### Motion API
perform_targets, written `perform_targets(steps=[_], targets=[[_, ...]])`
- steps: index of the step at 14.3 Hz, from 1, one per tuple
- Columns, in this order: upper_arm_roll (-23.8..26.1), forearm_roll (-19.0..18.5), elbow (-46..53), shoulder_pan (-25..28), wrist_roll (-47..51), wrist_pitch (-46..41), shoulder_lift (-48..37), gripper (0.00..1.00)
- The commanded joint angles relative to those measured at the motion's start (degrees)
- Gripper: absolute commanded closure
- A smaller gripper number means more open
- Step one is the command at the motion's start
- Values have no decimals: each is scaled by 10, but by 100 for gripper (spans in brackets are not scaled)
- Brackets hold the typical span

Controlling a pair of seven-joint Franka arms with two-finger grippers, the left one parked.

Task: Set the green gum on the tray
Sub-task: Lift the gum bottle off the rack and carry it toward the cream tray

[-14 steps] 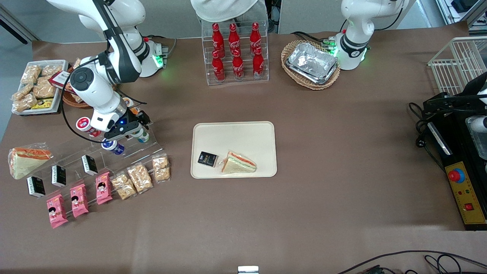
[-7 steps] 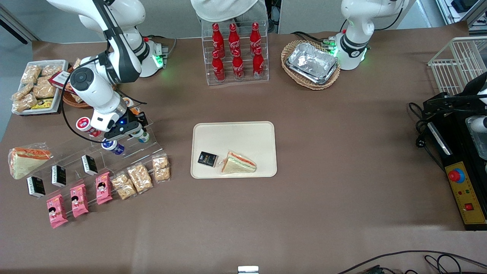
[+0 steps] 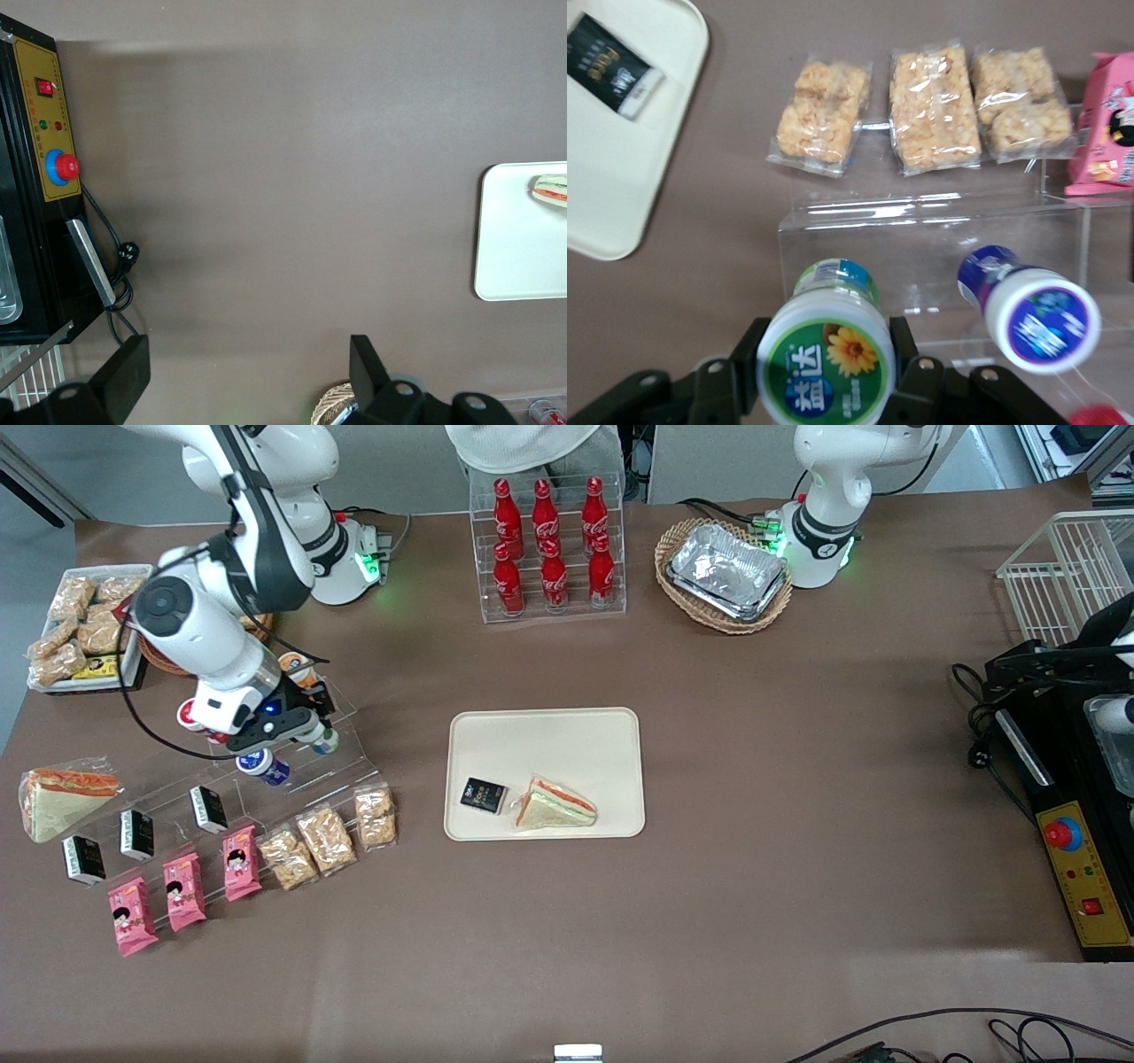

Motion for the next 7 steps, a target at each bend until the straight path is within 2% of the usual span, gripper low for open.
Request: perform_targets(steps=[1,4,7], targets=[[-1,1,133,0,29,-184,-11,92],[1,2,242,2,51,-322,-10,92],[4,14,284,10,82,-379,-14,91]])
